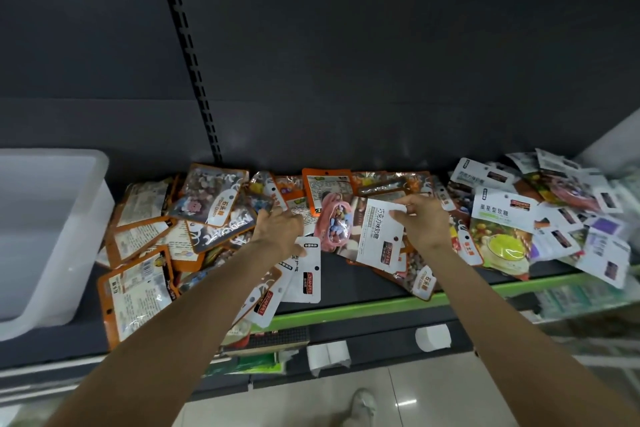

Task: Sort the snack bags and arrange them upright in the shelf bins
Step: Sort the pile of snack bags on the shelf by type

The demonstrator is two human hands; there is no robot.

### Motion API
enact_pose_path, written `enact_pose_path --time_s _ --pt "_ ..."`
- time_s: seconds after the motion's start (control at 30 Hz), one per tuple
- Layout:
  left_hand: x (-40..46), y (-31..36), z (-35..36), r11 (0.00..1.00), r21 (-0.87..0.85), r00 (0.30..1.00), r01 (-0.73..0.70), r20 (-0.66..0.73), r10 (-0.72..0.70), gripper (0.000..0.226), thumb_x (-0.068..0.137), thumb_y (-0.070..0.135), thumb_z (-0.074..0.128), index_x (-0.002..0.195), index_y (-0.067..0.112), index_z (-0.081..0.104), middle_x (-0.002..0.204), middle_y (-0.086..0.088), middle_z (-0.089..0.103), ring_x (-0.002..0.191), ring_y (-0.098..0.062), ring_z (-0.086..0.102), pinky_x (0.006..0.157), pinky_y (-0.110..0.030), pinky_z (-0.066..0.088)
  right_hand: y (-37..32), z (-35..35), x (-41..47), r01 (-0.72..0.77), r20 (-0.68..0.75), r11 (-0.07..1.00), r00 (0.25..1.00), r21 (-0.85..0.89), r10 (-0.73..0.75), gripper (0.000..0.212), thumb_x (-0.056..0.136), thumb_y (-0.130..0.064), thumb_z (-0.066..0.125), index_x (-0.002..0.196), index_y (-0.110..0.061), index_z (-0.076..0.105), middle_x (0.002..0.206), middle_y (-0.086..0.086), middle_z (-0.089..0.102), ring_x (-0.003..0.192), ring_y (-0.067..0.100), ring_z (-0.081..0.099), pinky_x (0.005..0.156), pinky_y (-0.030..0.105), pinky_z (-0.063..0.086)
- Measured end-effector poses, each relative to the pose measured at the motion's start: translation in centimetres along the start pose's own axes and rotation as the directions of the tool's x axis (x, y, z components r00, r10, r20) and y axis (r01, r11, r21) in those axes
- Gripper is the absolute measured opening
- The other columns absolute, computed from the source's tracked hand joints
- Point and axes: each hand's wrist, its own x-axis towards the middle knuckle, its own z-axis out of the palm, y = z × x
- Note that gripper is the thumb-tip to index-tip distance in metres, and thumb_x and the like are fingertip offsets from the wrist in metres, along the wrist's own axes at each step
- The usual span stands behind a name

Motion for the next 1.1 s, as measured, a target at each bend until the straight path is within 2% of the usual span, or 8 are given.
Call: enact_pose_path --time_s 0.1,0.3,0.47,0.53,0.67,0.77,0.9,1.1 --pt "0.2 0.2 -0.2 0.995 -0.092 1.0 0.024 0.016 -0.022 0.036 0.085 0.046 0.062 0.113 0.023 0.059 0.119 0.001 0.058 0.12 -0.02 0.043 0.102 -0.041 0.029 0.4 0.0 -0.1 -0.025 0.005 0.999 1.0 -0.019 0.025 0.02 0.085 -0.016 0.069 0.1 -0.004 0.069 0.1 0.012 0.069 0.088 0.02 0.06 0.054 0.015 0.035" --pt "-0.5 0.1 -2.7 0.893 -0.447 0.989 -0.049 -0.145 -0.019 0.006 0.093 0.028 0.057 0.093 0.022 0.059 0.103 0.004 0.064 0.106 -0.016 0.055 0.105 -0.041 0.034 1.0 -0.7 -0.7 -0.056 -0.083 0.991 0.994 0.121 0.066 0.011 0.082 -0.015 0.072 0.087 -0.006 0.069 0.088 0.009 0.069 0.084 0.02 0.063 0.076 0.032 0.048" --pt "-1.6 1.4 -7.0 0.705 -0.668 0.952 -0.238 -0.304 0.033 0.007 0.091 0.02 0.062 0.09 0.018 0.055 0.079 0.01 0.053 0.081 -0.013 0.056 0.064 -0.025 0.046 0.2 -1.7 -0.7 -0.034 -0.075 0.97 0.996 0.243 0.054 0.01 0.081 -0.014 0.073 0.083 -0.006 0.068 0.073 0.007 0.064 0.075 0.021 0.06 0.073 0.035 0.053" --pt "-2.0 2.3 -8.4 0.669 -0.683 0.931 -0.293 -0.363 0.037 0.007 0.089 0.019 0.064 0.087 0.019 0.058 0.079 0.009 0.056 0.078 -0.011 0.056 0.064 -0.024 0.046 -0.2 -2.5 -0.6 -0.008 -0.078 0.949 0.996 0.316 0.034 0.008 0.082 -0.012 0.072 0.081 -0.006 0.067 0.072 0.008 0.063 0.072 0.021 0.058 0.066 0.028 0.053" --pt "-2.0 4.3 -10.6 0.669 -0.67 0.91 -0.321 -0.415 0.021 0.006 0.089 0.02 0.065 0.09 0.015 0.062 0.084 0.005 0.061 0.081 -0.013 0.057 0.071 -0.02 0.042 -0.6 -5.2 0.2 0.084 -0.117 0.933 0.992 0.351 -0.045 0.002 0.084 -0.014 0.07 0.083 -0.014 0.068 0.078 0.004 0.067 0.073 0.017 0.06 0.072 0.032 0.05" --pt "-1.4 7.0 -12.6 0.671 -0.665 0.884 -0.328 -0.466 -0.03 0.006 0.091 0.023 0.061 0.092 0.017 0.061 0.086 0.005 0.064 0.082 -0.014 0.06 0.075 -0.029 0.047 0.3 -7.9 1.4 0.126 -0.136 0.908 0.988 0.399 -0.077 0.007 0.086 -0.012 0.067 0.082 -0.017 0.067 0.074 -0.007 0.065 0.074 0.013 0.061 0.072 0.031 0.05" --pt "1.0 12.6 -15.1 0.647 -0.672 0.853 -0.36 -0.518 -0.064 0.007 0.093 0.022 0.059 0.091 0.016 0.06 0.084 -0.001 0.067 0.08 -0.018 0.062 0.075 -0.033 0.048 3.6 -12.5 3.7 0.185 -0.247 0.898 0.965 0.399 -0.089 0.009 0.087 -0.012 0.066 0.08 -0.016 0.064 0.071 -0.008 0.062 0.066 0.004 0.055 0.064 0.016 0.043" --pt "7.4 23.7 -17.2 0.553 -0.747 0.807 -0.369 -0.553 -0.208 0.011 0.09 0.017 0.063 0.085 0.016 0.053 0.081 -0.001 0.062 0.074 -0.011 0.055 0.064 -0.018 0.04 12.8 -19.3 9.4 0.131 -0.361 0.871 0.931 0.473 0.056 0.009 0.091 -0.012 0.061 0.082 -0.012 0.06 0.072 0.005 0.06 0.07 0.024 0.055 0.067 0.035 0.046"
